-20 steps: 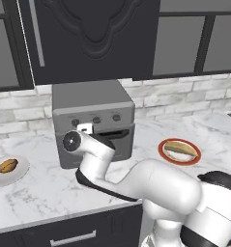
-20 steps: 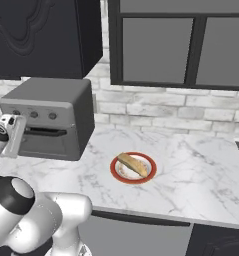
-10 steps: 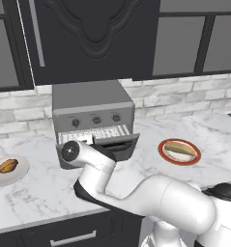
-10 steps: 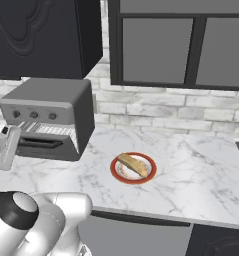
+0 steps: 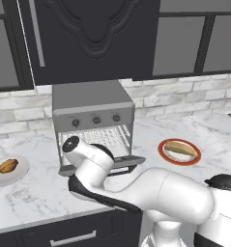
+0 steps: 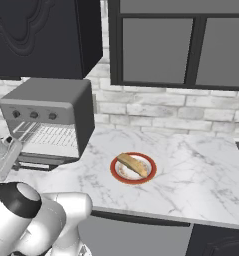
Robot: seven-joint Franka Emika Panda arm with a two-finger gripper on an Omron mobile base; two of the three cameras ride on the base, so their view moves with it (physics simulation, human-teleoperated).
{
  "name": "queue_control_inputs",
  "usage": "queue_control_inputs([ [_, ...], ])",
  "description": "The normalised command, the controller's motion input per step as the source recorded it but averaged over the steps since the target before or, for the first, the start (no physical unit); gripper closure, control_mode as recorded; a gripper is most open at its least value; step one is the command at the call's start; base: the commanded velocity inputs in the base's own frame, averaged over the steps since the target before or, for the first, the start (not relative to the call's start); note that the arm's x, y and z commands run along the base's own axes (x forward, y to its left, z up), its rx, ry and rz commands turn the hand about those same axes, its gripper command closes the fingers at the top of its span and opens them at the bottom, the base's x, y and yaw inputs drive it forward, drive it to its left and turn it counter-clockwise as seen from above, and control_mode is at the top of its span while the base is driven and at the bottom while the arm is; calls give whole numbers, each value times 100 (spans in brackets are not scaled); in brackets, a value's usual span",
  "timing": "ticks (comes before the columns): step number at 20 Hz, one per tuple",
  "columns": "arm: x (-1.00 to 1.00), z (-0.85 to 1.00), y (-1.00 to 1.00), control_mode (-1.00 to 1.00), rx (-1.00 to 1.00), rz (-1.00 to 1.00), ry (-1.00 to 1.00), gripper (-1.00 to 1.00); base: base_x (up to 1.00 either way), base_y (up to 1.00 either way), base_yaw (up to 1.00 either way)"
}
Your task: Open the toaster oven door. Place the baguette on the bottom rack in the toaster oven and place the chicken drumstick on the top rack.
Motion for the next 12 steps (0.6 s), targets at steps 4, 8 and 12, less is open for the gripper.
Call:
queue_control_inputs([
  [4,-14,52,1,-100,0,-3,-2,100,0,0,0],
  [8,8,43,-2,-100,0,-10,-7,100,0,0,0],
  [12,39,30,-8,-100,8,-17,-15,100,0,0,0],
])
